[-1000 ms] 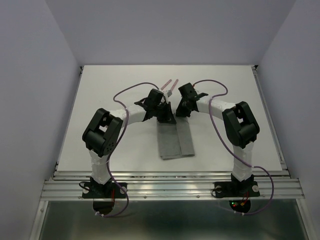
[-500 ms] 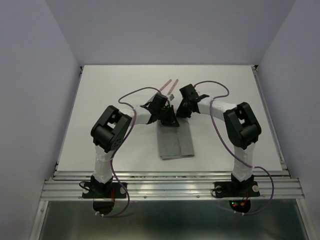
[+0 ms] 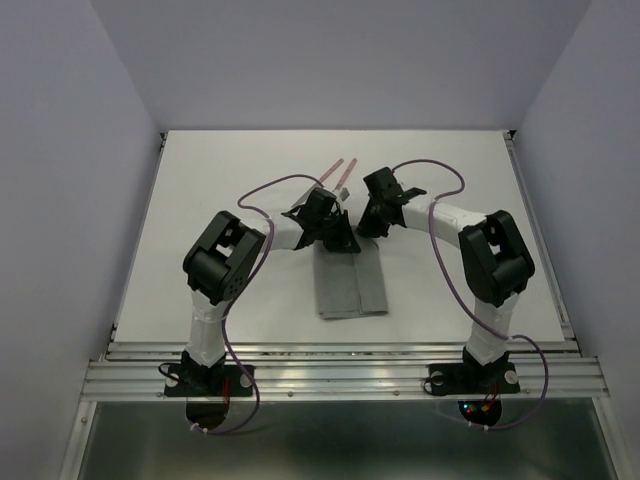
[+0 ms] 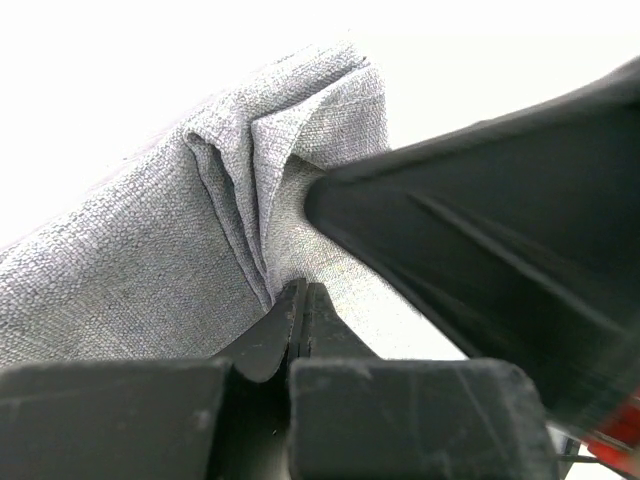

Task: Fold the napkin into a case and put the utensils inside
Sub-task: Smooth out the 2/3-rectangle-folded napkin at the center of the board.

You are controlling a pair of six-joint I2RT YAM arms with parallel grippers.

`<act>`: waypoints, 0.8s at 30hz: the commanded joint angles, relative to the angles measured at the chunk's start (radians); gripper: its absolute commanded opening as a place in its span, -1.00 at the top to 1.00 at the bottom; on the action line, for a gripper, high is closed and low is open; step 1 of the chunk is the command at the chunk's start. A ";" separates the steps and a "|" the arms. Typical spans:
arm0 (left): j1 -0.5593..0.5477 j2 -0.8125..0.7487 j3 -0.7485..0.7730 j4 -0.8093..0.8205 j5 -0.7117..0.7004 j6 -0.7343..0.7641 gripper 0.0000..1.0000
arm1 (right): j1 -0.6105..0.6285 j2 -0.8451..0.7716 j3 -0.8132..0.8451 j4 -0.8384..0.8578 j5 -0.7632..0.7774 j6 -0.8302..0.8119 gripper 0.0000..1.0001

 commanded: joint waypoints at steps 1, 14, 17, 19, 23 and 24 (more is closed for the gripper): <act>0.000 -0.002 -0.025 -0.014 -0.025 0.024 1.00 | 0.008 -0.114 -0.009 -0.040 0.055 -0.050 0.63; 0.001 -0.008 -0.028 -0.023 -0.017 0.041 1.00 | -0.012 -0.079 0.050 -0.070 0.120 -0.092 0.64; 0.001 -0.005 -0.025 -0.026 -0.013 0.043 1.00 | -0.012 -0.040 0.080 -0.079 0.115 -0.101 0.65; 0.001 -0.005 -0.024 -0.026 -0.010 0.046 1.00 | -0.012 -0.009 0.103 -0.081 0.097 -0.104 0.64; 0.001 -0.001 -0.022 -0.029 -0.004 0.051 1.00 | -0.012 0.045 0.133 -0.083 0.066 -0.107 0.67; 0.001 -0.001 -0.021 -0.031 -0.002 0.052 1.00 | -0.012 0.054 0.135 -0.083 0.066 -0.109 0.67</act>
